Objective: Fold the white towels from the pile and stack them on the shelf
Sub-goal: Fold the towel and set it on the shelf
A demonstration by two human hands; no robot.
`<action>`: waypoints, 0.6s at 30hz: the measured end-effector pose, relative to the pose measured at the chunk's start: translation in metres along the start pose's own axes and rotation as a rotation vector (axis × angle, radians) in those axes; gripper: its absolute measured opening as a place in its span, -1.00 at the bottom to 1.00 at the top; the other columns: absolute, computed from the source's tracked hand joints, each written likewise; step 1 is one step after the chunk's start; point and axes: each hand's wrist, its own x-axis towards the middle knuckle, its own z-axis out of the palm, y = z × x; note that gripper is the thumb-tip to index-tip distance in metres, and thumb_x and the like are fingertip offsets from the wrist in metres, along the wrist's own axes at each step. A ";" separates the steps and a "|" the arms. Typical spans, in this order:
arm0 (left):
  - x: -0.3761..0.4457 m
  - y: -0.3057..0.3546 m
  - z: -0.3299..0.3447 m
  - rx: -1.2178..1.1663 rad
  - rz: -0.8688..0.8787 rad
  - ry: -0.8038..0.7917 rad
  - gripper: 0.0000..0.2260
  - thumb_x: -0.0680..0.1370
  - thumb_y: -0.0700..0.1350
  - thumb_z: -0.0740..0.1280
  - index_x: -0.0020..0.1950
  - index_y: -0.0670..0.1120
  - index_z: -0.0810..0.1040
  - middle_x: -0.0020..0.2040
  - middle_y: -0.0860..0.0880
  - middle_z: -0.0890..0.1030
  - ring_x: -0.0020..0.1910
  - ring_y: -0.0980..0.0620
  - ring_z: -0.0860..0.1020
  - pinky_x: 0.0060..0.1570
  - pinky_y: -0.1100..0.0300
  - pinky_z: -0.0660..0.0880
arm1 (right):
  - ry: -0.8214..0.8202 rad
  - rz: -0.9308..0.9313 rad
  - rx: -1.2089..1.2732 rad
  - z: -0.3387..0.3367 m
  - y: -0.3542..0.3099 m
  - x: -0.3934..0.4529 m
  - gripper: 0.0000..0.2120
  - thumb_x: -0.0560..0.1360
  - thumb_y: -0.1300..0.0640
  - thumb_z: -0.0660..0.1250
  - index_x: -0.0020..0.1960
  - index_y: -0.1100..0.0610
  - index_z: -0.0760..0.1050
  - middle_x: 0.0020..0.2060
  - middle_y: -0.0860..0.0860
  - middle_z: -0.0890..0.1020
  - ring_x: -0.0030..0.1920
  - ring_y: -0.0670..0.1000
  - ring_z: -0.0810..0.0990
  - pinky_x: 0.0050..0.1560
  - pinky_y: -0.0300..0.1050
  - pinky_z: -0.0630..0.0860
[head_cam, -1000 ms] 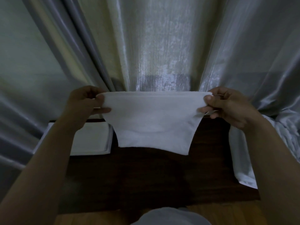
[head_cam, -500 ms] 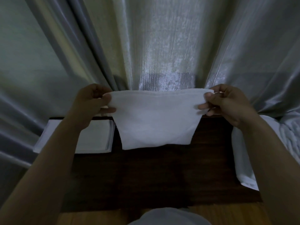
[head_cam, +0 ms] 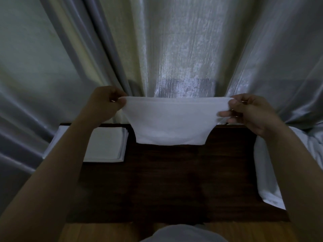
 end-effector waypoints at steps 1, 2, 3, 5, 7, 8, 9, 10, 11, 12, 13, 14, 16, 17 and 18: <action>0.003 -0.001 0.004 0.013 -0.020 -0.032 -0.96 0.58 -0.20 0.39 -0.02 -0.09 0.63 -0.24 -0.05 0.65 -0.38 0.15 0.56 -0.35 0.19 0.48 | 0.009 0.019 -0.026 0.000 0.003 0.005 -0.96 0.64 0.27 0.29 0.04 0.23 0.52 -0.09 0.24 0.67 -0.17 0.10 0.77 -0.40 -0.17 0.63; 0.007 -0.001 0.009 0.012 -0.054 -0.064 -0.97 0.59 -0.21 0.38 -0.02 -0.13 0.61 -0.24 -0.10 0.66 -0.38 0.11 0.58 -0.40 0.19 0.48 | 0.022 0.033 -0.053 0.001 0.007 0.011 -0.95 0.64 0.27 0.29 0.02 0.22 0.51 -0.08 0.25 0.67 -0.16 0.13 0.77 -0.40 -0.15 0.64; 0.010 -0.001 0.013 0.003 -0.095 -0.091 -0.97 0.60 -0.22 0.36 -0.01 -0.16 0.60 -0.22 -0.15 0.66 -0.34 0.04 0.62 -0.43 0.18 0.50 | 0.037 0.040 -0.076 0.001 0.010 0.018 -0.94 0.64 0.26 0.30 -0.01 0.21 0.51 -0.07 0.27 0.67 -0.14 0.15 0.77 -0.40 -0.13 0.64; 0.018 0.000 0.021 -0.055 -0.170 -0.118 -0.97 0.62 -0.22 0.33 0.01 -0.17 0.56 -0.18 -0.19 0.66 -0.25 -0.07 0.67 -0.43 0.15 0.55 | 0.064 0.025 -0.100 0.003 0.013 0.029 -0.92 0.64 0.25 0.30 -0.04 0.21 0.50 -0.08 0.30 0.66 -0.18 0.16 0.77 -0.42 -0.13 0.62; 0.024 0.003 0.026 -0.129 -0.205 -0.105 -0.95 0.64 -0.22 0.31 -0.01 -0.15 0.52 -0.14 -0.21 0.65 -0.23 -0.10 0.69 -0.44 0.15 0.58 | 0.087 -0.020 -0.102 0.005 0.013 0.039 -0.88 0.65 0.24 0.29 -0.06 0.21 0.48 -0.11 0.32 0.65 -0.22 0.14 0.76 -0.44 -0.15 0.61; 0.027 0.005 0.027 -0.162 -0.205 -0.090 -0.95 0.65 -0.22 0.30 -0.02 -0.15 0.50 -0.13 -0.22 0.65 -0.24 -0.11 0.69 -0.44 0.15 0.60 | 0.098 -0.047 -0.088 0.006 0.012 0.043 -0.87 0.66 0.24 0.29 -0.07 0.21 0.48 -0.13 0.31 0.64 -0.24 0.13 0.76 -0.44 -0.15 0.60; 0.029 0.007 0.028 -0.190 -0.195 -0.070 -0.94 0.65 -0.23 0.30 -0.03 -0.15 0.50 -0.13 -0.24 0.64 -0.25 -0.12 0.69 -0.42 0.13 0.61 | 0.111 -0.071 -0.068 0.007 0.009 0.046 -0.87 0.66 0.24 0.28 -0.08 0.21 0.47 -0.15 0.29 0.64 -0.26 0.11 0.75 -0.43 -0.14 0.61; 0.032 0.008 0.028 -0.210 -0.178 -0.043 -0.92 0.64 -0.23 0.30 -0.05 -0.15 0.50 -0.14 -0.24 0.64 -0.25 -0.13 0.70 -0.38 0.09 0.64 | 0.128 -0.095 -0.050 0.008 0.006 0.047 -0.87 0.66 0.25 0.28 -0.08 0.21 0.46 -0.16 0.27 0.63 -0.27 0.10 0.75 -0.42 -0.13 0.61; 0.033 0.009 0.028 -0.228 -0.160 -0.011 -0.92 0.63 -0.24 0.31 -0.06 -0.16 0.50 -0.16 -0.23 0.64 -0.23 -0.14 0.71 -0.32 0.02 0.66 | 0.145 -0.119 -0.037 0.009 0.003 0.047 -0.88 0.66 0.26 0.27 -0.06 0.22 0.46 -0.15 0.25 0.63 -0.25 0.10 0.75 -0.40 -0.12 0.62; 0.034 0.010 0.027 -0.251 -0.139 0.018 -0.93 0.63 -0.24 0.32 -0.04 -0.20 0.51 -0.17 -0.23 0.64 -0.22 -0.14 0.71 -0.26 -0.04 0.68 | 0.157 -0.144 -0.024 0.009 -0.001 0.047 -0.90 0.66 0.26 0.27 -0.04 0.24 0.45 -0.14 0.24 0.63 -0.23 0.11 0.74 -0.37 -0.10 0.63; 0.034 0.011 0.026 -0.273 -0.115 0.041 -0.93 0.62 -0.25 0.33 -0.01 -0.25 0.51 -0.16 -0.24 0.64 -0.21 -0.14 0.71 -0.22 -0.06 0.68 | 0.162 -0.169 -0.009 0.008 -0.004 0.045 -0.91 0.66 0.26 0.26 -0.01 0.25 0.46 -0.13 0.23 0.63 -0.21 0.12 0.74 -0.35 -0.07 0.65; 0.033 0.011 0.025 -0.290 -0.088 0.056 -0.92 0.62 -0.25 0.33 0.02 -0.28 0.51 -0.15 -0.25 0.65 -0.19 -0.13 0.72 -0.19 -0.05 0.68 | 0.163 -0.192 -0.001 0.007 -0.006 0.043 -0.92 0.66 0.25 0.25 0.02 0.26 0.46 -0.12 0.22 0.63 -0.19 0.12 0.74 -0.32 -0.04 0.66; 0.028 0.010 0.023 -0.311 -0.042 0.065 -0.93 0.62 -0.25 0.34 0.03 -0.25 0.52 -0.12 -0.24 0.67 -0.15 -0.12 0.72 -0.17 -0.01 0.68 | 0.159 -0.231 -0.007 0.003 -0.007 0.035 -0.90 0.67 0.24 0.24 0.09 0.28 0.48 -0.08 0.22 0.64 -0.15 0.14 0.74 -0.25 0.00 0.69; 0.023 0.010 0.022 -0.316 -0.023 0.060 -0.96 0.62 -0.24 0.34 0.00 -0.21 0.53 -0.12 -0.21 0.67 -0.14 -0.11 0.72 -0.16 0.01 0.68 | 0.158 -0.246 -0.013 0.002 -0.006 0.030 -0.90 0.68 0.23 0.24 0.09 0.27 0.48 -0.07 0.22 0.64 -0.13 0.15 0.75 -0.23 0.01 0.69; 0.016 0.009 0.021 -0.315 -0.008 0.052 -0.96 0.62 -0.24 0.35 -0.03 -0.17 0.53 -0.13 -0.19 0.67 -0.14 -0.10 0.72 -0.16 0.02 0.68 | 0.156 -0.258 -0.021 0.000 -0.002 0.024 -0.90 0.68 0.23 0.24 0.07 0.26 0.48 -0.07 0.22 0.64 -0.12 0.16 0.75 -0.22 0.02 0.69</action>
